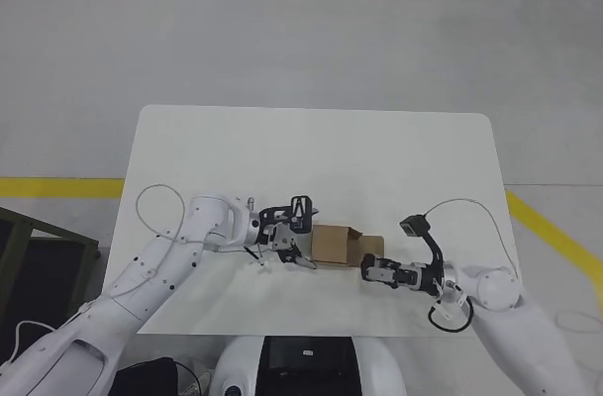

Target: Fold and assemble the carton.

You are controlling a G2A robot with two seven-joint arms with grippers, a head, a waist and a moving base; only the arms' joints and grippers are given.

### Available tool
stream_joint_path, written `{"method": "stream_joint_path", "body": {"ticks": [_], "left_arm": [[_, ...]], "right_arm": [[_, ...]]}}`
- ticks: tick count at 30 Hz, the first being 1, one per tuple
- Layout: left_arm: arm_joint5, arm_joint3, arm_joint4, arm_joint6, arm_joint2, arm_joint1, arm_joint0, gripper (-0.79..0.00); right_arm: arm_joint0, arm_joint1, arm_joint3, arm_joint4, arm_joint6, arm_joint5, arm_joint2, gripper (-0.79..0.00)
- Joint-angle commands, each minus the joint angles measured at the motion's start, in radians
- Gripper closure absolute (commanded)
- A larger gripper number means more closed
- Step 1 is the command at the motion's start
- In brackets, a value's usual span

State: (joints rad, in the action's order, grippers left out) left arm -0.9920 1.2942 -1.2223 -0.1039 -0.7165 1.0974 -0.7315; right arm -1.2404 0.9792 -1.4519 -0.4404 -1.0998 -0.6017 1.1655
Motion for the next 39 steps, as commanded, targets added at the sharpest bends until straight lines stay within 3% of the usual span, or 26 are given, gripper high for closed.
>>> {"method": "stream_joint_path", "body": {"ticks": [1,21,39], "left_arm": [[-0.005,-0.01,-0.002,0.003,0.01,0.007,0.011,-0.785],[-0.02,-0.121,0.004,0.015,0.082,0.066,0.087,-0.785],[-0.02,-0.063,-0.036,-0.019,0.051,0.045,0.066,-0.785]], "right_arm": [[0.019,0.004,0.016,-0.012,-0.007,-0.003,-0.012,-0.785],[0.211,0.067,0.203,-0.161,-0.102,-0.017,-0.173,-0.785],[0.247,0.08,0.26,-0.19,-0.095,-0.024,-0.186,-0.785]]}}
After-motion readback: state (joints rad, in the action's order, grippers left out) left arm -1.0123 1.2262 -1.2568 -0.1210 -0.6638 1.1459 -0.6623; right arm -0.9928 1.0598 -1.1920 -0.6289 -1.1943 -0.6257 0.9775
